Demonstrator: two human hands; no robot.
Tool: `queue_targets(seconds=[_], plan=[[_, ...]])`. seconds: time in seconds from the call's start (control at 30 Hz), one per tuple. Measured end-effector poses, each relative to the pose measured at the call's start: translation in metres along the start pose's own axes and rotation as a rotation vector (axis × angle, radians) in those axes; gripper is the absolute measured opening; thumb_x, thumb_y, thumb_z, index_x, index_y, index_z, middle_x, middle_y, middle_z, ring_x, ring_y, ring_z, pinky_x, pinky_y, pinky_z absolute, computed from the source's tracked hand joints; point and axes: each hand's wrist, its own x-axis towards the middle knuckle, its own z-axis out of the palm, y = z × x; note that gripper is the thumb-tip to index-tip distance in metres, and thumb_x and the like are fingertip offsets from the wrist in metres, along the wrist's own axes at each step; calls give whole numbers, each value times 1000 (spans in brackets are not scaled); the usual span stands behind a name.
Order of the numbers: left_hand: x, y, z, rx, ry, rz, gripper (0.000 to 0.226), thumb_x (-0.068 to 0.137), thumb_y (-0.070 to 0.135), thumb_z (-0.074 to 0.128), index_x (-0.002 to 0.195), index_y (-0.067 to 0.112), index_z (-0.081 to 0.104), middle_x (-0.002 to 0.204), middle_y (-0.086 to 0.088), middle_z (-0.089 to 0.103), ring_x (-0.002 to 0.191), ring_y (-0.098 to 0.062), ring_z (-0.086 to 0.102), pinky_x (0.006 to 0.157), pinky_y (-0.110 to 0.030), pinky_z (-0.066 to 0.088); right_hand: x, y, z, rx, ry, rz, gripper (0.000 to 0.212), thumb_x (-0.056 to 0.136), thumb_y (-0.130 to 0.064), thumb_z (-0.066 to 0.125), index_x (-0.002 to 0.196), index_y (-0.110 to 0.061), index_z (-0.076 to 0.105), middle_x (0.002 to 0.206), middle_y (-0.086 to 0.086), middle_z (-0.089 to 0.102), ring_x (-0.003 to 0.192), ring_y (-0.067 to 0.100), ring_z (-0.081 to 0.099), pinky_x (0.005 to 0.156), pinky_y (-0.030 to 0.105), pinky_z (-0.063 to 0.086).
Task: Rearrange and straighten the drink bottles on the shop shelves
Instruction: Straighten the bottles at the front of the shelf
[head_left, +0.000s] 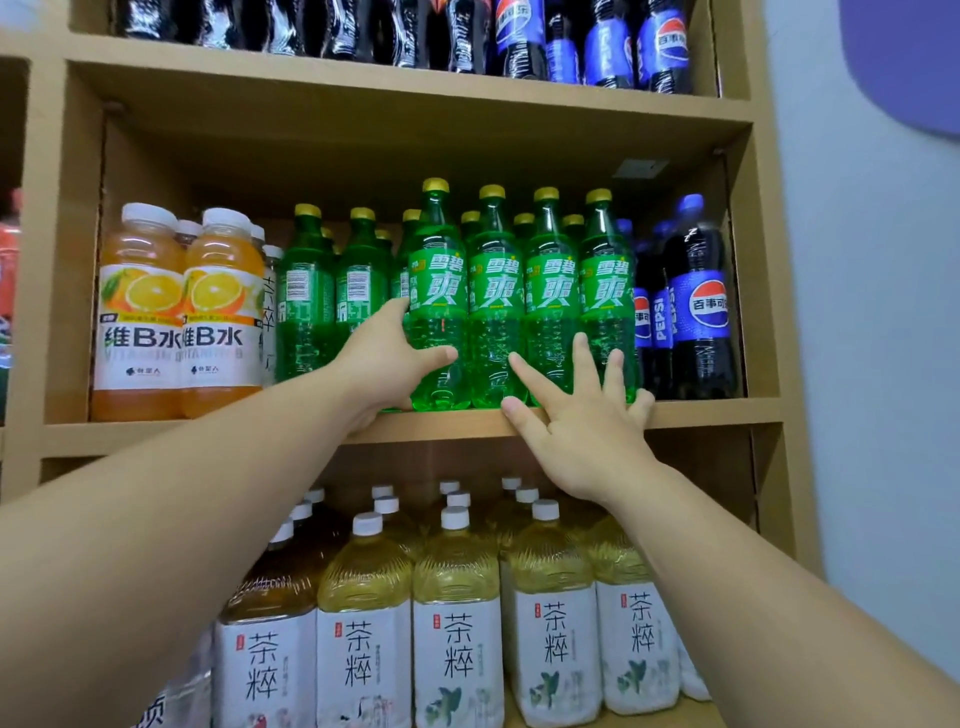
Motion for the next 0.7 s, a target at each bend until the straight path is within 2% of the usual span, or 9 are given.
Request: queue_targets(seconds=[0.17, 0.27, 0.33, 0.37, 0.47, 0.57, 0.63, 0.7], plan=[[6, -2, 3, 32, -10, -23, 96, 89, 42, 78, 162, 33, 16, 161, -8, 37, 112, -35, 63, 64, -37, 63, -1, 1, 2, -6, 16, 3, 58, 91, -83, 8, 147, -72, -4, 169, 0, -27, 154, 40, -25, 116, 71, -5], [1, -3, 6, 92, 11, 3, 94, 91, 47, 74, 163, 26, 18, 162, -9, 37, 131, -35, 54, 95, -48, 58, -1, 1, 3, -10, 27, 4, 59, 90, -84, 7, 147, -72, -3, 169, 0, -25, 154, 41, -23, 116, 71, -6], [-7, -2, 7, 160, 49, 46, 90, 93, 49, 70, 163, 21, 20, 160, -9, 41, 139, -33, 47, 109, -44, 46, 0, 0, 4, -17, 22, 8, 59, 90, -84, 8, 148, -72, -1, 170, 1, -24, 154, 40, -23, 116, 71, -8], [-13, -1, 6, 167, 75, 73, 86, 94, 49, 68, 162, 21, 23, 157, -8, 45, 137, -31, 49, 108, -42, 44, 0, 0, 4, -19, 20, 11, 59, 91, -84, 8, 148, -71, 1, 170, 1, -22, 154, 40, -23, 116, 70, -9], [-42, -6, -9, 80, 171, 167, 64, 98, 41, 66, 154, 24, 40, 133, 1, 59, 115, -20, 59, 96, -39, 50, -5, 4, 4, -21, 24, 0, 60, 94, -81, 13, 152, -67, 6, 172, 3, -14, 156, 37, -18, 119, 65, -12], [-84, -31, -36, 14, 281, 307, 39, 97, 31, 68, 133, 30, 56, 113, 14, 61, 104, -8, 60, 87, -26, 51, -21, 9, 9, -11, 101, -53, 65, 96, -75, 26, 157, -56, 15, 173, 7, 0, 158, 32, -7, 124, 59, -10], [-115, -56, -53, -1, 318, 340, 30, 94, 26, 70, 121, 35, 58, 110, 16, 62, 103, -6, 61, 81, -17, 49, -37, 8, 18, 84, 208, -93, 68, 97, -70, 39, 159, -45, 26, 172, 9, 9, 159, 32, -2, 126, 56, -5], [-147, -87, -64, 29, 325, 302, 31, 92, 25, 72, 117, 37, 58, 112, 13, 62, 103, -9, 61, 82, -21, 52, -59, -2, 33, 256, 285, -110, 68, 96, -62, 53, 158, -37, 35, 172, 8, 10, 159, 30, -2, 127, 54, 4]])
